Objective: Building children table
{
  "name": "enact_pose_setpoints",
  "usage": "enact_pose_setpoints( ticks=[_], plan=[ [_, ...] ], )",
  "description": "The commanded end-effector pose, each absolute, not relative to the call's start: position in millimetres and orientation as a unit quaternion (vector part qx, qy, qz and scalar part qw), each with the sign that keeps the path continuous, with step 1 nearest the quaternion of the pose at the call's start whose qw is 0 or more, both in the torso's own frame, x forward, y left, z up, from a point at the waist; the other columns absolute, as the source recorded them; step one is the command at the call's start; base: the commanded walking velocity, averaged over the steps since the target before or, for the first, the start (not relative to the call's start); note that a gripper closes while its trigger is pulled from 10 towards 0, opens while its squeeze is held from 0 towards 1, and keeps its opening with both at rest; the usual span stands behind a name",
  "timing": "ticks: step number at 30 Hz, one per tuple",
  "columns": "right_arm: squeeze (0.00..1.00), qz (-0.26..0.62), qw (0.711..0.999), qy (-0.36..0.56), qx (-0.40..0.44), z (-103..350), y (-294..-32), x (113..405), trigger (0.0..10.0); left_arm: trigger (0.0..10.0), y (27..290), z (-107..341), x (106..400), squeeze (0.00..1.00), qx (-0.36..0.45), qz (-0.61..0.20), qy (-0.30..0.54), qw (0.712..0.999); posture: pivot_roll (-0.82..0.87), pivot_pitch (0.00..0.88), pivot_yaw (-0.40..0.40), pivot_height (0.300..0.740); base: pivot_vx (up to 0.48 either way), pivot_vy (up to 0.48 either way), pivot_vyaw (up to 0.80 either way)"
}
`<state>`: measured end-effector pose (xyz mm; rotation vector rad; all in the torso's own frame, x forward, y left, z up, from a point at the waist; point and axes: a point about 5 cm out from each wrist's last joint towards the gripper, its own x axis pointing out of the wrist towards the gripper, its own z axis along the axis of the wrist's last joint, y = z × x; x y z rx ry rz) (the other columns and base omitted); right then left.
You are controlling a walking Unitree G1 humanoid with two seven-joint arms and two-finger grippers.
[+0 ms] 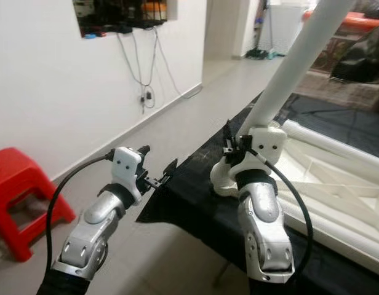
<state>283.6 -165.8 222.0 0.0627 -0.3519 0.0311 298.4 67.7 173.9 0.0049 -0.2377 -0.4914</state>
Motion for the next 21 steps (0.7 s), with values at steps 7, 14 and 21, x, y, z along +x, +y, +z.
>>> enact_pose_setpoints(
  ticks=[7, 14, 21],
  plan=[
    [0.00, 0.004, 0.983, -0.180, 0.034, 222.9, -170.8, 283.2, 10.0, 10.0, 63.4, 169.6, 299.3, 0.00, 0.003, -0.246, -0.106, 0.964, 0.03, 0.000, -0.041, 0.740, 0.256, 0.000, 0.00],
    [0.00, 0.005, 0.982, -0.184, 0.033, 225.0, -171.7, 282.8, 10.0, 10.0, 64.3, 166.7, 298.9, 0.00, -0.003, -0.241, -0.100, 0.965, 0.03, 0.000, -0.040, 0.740, 0.000, 0.000, 0.00],
    [0.00, 0.017, 0.984, -0.178, 0.027, 225.0, -177.3, 288.3, 10.0, 10.0, 64.0, 162.1, 294.0, 0.00, -0.005, -0.255, -0.093, 0.962, 0.03, 0.000, -0.046, 0.740, 0.000, 0.000, 0.00]
  ],
)
